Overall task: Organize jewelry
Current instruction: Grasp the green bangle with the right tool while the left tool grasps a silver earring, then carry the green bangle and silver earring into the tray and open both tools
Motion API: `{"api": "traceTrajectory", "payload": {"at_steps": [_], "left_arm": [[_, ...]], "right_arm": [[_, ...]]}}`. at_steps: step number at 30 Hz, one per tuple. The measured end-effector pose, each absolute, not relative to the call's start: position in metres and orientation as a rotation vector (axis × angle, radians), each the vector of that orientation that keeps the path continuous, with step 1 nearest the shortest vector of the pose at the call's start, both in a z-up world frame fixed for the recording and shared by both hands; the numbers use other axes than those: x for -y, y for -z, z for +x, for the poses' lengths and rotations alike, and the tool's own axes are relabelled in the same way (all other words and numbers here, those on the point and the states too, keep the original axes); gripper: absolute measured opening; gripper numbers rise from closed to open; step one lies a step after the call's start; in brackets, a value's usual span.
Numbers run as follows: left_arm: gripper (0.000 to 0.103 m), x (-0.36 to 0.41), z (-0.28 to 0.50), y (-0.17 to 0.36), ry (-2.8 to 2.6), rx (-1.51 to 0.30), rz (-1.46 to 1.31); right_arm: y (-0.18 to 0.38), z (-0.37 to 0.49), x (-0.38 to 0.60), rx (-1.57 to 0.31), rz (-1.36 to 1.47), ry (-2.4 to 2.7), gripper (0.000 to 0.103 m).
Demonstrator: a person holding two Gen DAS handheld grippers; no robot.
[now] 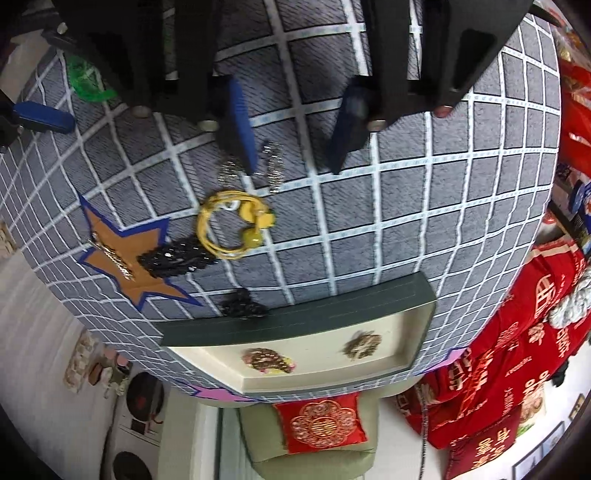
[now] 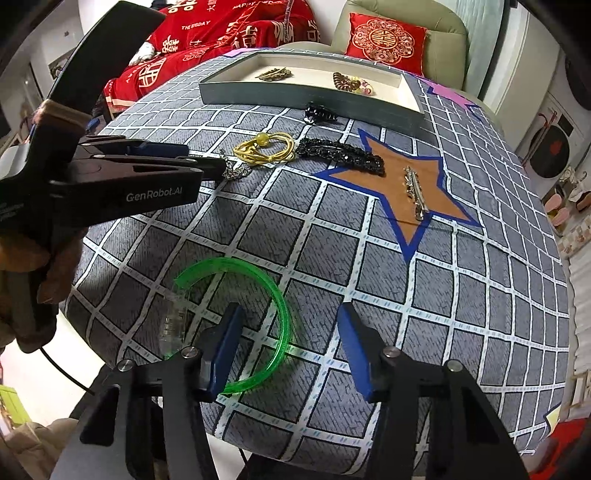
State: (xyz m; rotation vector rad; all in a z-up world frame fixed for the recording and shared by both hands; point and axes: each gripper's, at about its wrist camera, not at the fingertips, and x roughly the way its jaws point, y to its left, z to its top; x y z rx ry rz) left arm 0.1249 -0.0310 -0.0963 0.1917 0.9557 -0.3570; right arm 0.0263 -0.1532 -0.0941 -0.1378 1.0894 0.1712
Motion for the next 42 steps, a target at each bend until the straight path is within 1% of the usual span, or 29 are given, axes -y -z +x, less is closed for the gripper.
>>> {"api": "traceTrajectory", "payload": {"at_steps": [1, 2, 3, 4, 5, 6, 7, 9, 17, 27, 36, 42], "left_arm": [[0.041, 0.033, 0.124, 0.096, 0.357, -0.952, 0.201], [0.033, 0.033, 0.123, 0.096, 0.365, -0.951, 0.201], [0.021, 0.034, 0.122, 0.096, 0.381, -0.954, 0.194], [0.02, 0.034, 0.122, 0.096, 0.384, -0.956, 0.193], [0.02, 0.034, 0.121, 0.096, 0.382, -0.954, 0.195], [0.02, 0.033, 0.12, 0.095, 0.382, -0.954, 0.193], [0.02, 0.032, 0.12, 0.095, 0.382, -0.955, 0.186], [0.02, 0.028, 0.119, 0.095, 0.385, -0.962, 0.158], [0.02, 0.006, 0.113, 0.088, 0.356, -0.957, 0.08], [0.02, -0.007, 0.106, 0.067, 0.327, -0.918, 0.052], [0.02, -0.014, 0.115, 0.042, 0.299, -0.88, 0.033], [0.02, -0.021, 0.135, 0.025, 0.278, -0.87, 0.005]], "right_arm": [[0.094, 0.026, 0.153, -1.089, -0.138, -0.173, 0.049], [0.093, 0.025, 0.152, -1.089, -0.14, -0.175, 0.046], [0.093, 0.025, 0.151, -1.088, -0.141, -0.177, 0.04], [0.092, 0.024, 0.15, -1.088, -0.142, -0.18, 0.034], [0.092, 0.024, 0.149, -1.087, -0.143, -0.183, 0.031], [0.092, 0.023, 0.148, -1.086, -0.143, -0.185, 0.024], [0.092, 0.023, 0.148, -1.084, -0.142, -0.188, 0.014], [0.091, 0.022, 0.148, -1.083, -0.134, -0.188, 0.007], [0.088, 0.024, 0.16, -1.085, -0.062, -0.189, 0.007], [0.067, 0.039, 0.182, -1.052, 0.05, -0.178, 0.007], [0.036, 0.069, 0.203, -0.993, 0.095, -0.159, 0.007], [0.013, 0.103, 0.213, -0.942, 0.089, -0.148, 0.007]]}}
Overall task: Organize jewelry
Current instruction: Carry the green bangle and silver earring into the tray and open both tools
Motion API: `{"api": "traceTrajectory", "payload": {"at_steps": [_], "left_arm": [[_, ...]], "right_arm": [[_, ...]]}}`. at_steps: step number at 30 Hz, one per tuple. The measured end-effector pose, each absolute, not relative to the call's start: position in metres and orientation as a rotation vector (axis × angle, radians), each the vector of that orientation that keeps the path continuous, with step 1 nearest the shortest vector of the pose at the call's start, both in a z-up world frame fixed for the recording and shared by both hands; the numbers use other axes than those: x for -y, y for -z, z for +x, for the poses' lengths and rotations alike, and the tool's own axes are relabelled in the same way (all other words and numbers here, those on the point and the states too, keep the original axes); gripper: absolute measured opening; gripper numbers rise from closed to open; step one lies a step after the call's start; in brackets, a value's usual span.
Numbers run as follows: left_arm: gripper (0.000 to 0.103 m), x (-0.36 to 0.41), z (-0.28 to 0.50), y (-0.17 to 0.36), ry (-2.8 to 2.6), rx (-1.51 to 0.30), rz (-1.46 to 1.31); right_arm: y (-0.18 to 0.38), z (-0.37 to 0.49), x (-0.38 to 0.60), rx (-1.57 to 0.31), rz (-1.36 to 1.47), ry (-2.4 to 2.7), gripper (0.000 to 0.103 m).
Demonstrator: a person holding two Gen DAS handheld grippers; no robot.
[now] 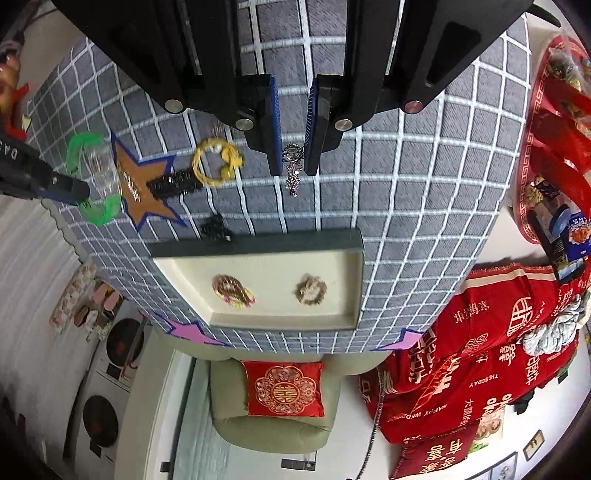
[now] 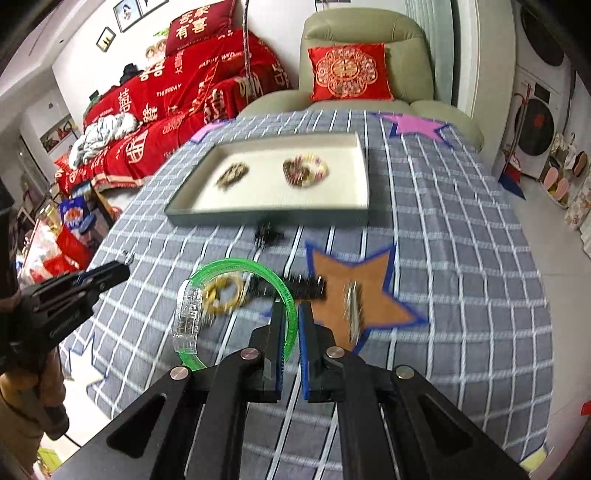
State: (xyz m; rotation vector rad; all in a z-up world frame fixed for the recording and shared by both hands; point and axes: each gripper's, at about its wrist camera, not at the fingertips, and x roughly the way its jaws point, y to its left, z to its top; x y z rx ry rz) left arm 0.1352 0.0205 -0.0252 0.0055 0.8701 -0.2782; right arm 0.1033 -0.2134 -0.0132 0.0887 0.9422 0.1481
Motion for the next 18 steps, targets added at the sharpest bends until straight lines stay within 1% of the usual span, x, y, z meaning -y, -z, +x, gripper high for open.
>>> {"api": "traceTrajectory", "payload": {"at_steps": [7, 11, 18], "left_arm": [[0.02, -0.016, 0.173, 0.005, 0.265, -0.837, 0.039], [0.02, -0.012, 0.2, -0.003, 0.253, -0.819, 0.045], [0.02, -0.002, 0.249, 0.004, 0.232, -0.838, 0.04]], "right_arm": [[-0.001, 0.154, 0.227, -0.926, 0.098, -0.131, 0.007], [-0.003, 0.189, 0.238, -0.932, 0.149, -0.128, 0.007], [0.011, 0.243, 0.246, -0.957, 0.205, -0.111, 0.007]]}}
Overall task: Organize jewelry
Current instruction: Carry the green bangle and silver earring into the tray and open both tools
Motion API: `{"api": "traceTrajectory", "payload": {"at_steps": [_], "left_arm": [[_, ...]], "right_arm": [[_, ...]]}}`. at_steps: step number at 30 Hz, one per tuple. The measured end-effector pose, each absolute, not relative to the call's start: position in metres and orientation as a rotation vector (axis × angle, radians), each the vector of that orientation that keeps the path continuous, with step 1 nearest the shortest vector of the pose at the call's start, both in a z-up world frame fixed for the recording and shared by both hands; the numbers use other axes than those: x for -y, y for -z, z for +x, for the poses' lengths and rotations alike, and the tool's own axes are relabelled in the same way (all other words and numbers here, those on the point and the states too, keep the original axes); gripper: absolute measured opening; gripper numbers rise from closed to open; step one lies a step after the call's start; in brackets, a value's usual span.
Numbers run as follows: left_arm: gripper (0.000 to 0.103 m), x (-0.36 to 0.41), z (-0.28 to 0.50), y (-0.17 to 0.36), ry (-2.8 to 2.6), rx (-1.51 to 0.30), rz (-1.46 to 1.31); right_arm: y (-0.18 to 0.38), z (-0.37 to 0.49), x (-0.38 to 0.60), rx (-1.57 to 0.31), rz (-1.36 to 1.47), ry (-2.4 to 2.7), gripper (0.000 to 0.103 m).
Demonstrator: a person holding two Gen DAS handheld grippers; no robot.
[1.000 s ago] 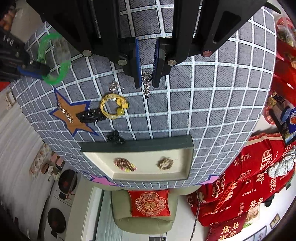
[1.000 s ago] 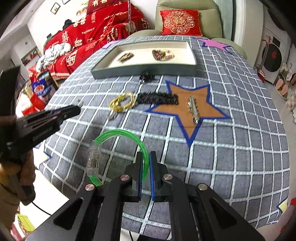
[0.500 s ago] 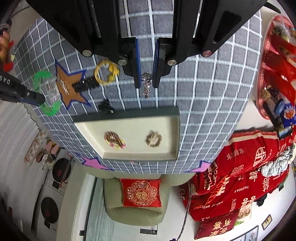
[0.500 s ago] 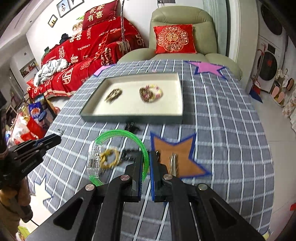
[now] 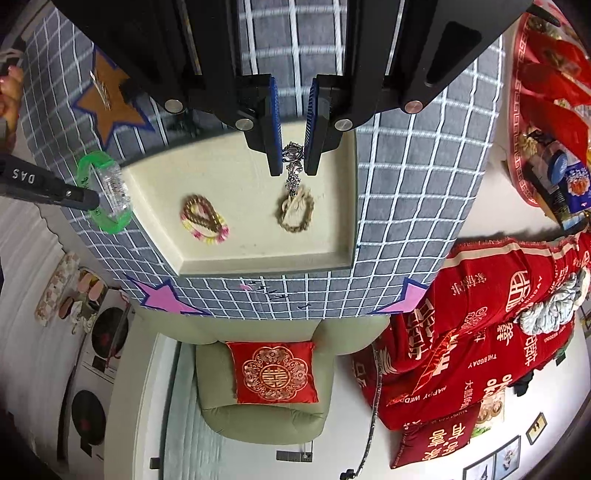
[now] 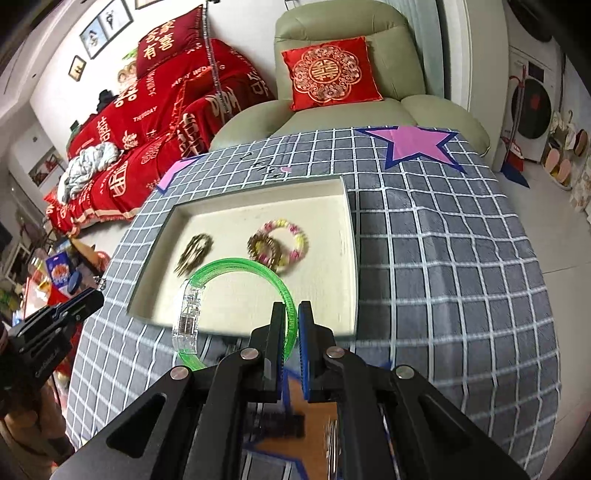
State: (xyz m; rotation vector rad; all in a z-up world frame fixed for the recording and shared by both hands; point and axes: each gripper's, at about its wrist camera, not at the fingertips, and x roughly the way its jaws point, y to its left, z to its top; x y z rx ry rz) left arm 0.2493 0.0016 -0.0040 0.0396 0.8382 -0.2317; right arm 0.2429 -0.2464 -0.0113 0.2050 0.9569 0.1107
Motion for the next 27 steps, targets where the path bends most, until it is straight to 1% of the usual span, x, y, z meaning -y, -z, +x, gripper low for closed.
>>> {"api": "traceTrajectory", "payload": {"at_steps": [7, 16, 27], "left_arm": [[0.02, 0.013, 0.291, 0.026, 0.211, -0.873, 0.042], [0.02, 0.028, 0.334, 0.059, 0.189, -0.922, 0.048], [0.02, 0.037, 0.352, 0.085, 0.184, -0.957, 0.082]], "right_arm": [[0.033, 0.293, 0.252, -0.982, 0.245, -0.089, 0.007], [0.058, 0.34, 0.247, -1.016, 0.225, -0.071, 0.007], [0.088, 0.367, 0.248, -1.044, 0.231, -0.04, 0.007]]}}
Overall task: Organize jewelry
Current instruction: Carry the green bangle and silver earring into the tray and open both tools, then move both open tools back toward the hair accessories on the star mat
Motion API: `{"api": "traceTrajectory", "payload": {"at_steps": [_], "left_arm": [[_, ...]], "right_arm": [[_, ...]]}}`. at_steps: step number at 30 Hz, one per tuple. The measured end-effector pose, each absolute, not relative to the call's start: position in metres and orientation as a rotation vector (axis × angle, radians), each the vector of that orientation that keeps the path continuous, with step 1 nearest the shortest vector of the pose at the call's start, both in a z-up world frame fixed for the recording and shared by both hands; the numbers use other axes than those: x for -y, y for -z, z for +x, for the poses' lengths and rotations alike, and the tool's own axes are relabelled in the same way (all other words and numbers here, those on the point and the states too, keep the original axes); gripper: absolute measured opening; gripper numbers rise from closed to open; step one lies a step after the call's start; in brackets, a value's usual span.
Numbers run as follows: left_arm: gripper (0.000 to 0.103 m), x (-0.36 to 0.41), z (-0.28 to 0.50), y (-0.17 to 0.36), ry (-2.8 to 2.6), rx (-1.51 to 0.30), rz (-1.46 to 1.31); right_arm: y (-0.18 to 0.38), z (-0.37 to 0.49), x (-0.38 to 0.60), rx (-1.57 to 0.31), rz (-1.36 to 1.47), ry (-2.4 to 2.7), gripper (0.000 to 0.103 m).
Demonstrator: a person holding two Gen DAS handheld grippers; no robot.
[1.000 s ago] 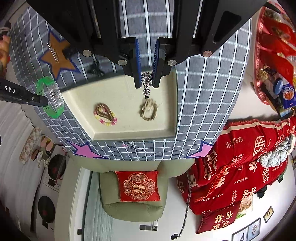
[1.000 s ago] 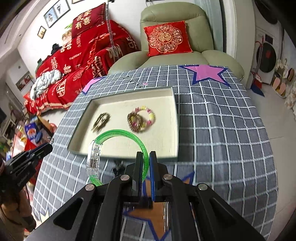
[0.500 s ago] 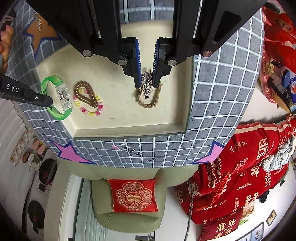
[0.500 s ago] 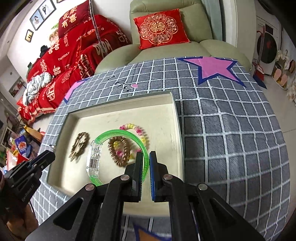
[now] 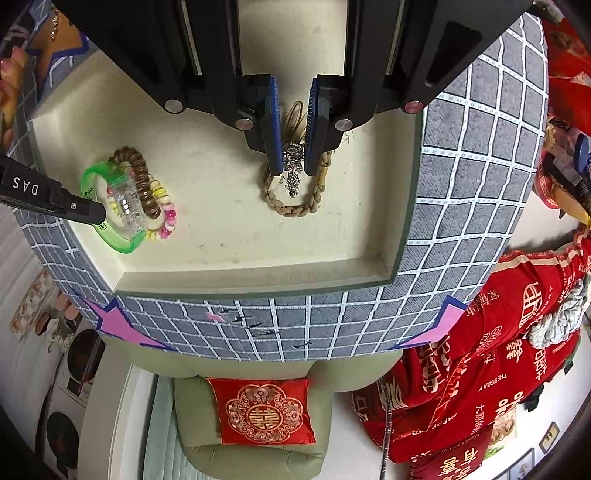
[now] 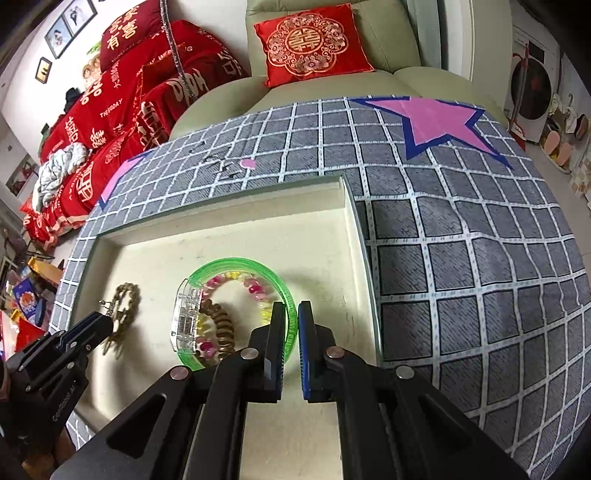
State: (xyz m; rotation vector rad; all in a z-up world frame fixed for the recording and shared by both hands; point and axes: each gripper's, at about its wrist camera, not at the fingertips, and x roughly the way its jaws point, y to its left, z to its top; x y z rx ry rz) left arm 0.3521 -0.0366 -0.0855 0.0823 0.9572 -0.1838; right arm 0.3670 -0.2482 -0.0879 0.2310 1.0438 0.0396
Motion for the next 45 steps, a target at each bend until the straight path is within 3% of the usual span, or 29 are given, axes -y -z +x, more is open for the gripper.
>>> {"api": "traceTrajectory", "payload": {"at_steps": [17, 18, 22, 29, 30, 31, 32, 33, 41, 45], "left_arm": [[0.02, 0.046, 0.348, 0.082, 0.15, -0.93, 0.17], [0.02, 0.046, 0.347, 0.081, 0.15, -0.931, 0.169], [0.02, 0.049, 0.345, 0.078, 0.154, -0.931, 0.176], [0.021, 0.05, 0.339, 0.071, 0.165, -0.923, 0.181], [0.024, 0.05, 0.337, 0.07, 0.168, -0.925, 0.18], [0.038, 0.049, 0.335, 0.068, 0.166, -0.926, 0.178], [0.087, 0.047, 0.333, 0.067, 0.157, -0.922, 0.171], [0.103, 0.044, 0.33, 0.063, 0.144, -0.902, 0.162], [0.103, 0.044, 0.311, 0.049, 0.132, -0.846, 0.184], [0.103, 0.042, 0.298, 0.039, 0.138, -0.841, 0.175]], "right_arm": [[0.086, 0.362, 0.253, -1.019, 0.266, -0.063, 0.009], [0.085, 0.362, 0.254, -1.016, 0.277, -0.068, 0.012], [0.078, 0.357, 0.257, -0.996, 0.301, -0.085, 0.043], [0.066, 0.34, 0.258, -0.968, 0.315, -0.093, 0.043], [0.064, 0.336, 0.26, -0.966, 0.316, -0.096, 0.043], [0.062, 0.333, 0.26, -0.964, 0.317, -0.1, 0.044], [0.06, 0.329, 0.26, -0.961, 0.317, -0.105, 0.044], [0.058, 0.325, 0.26, -0.958, 0.318, -0.109, 0.046], [0.043, 0.294, 0.258, -0.945, 0.331, -0.14, 0.056], [0.036, 0.278, 0.258, -0.93, 0.332, -0.148, 0.081]]}}
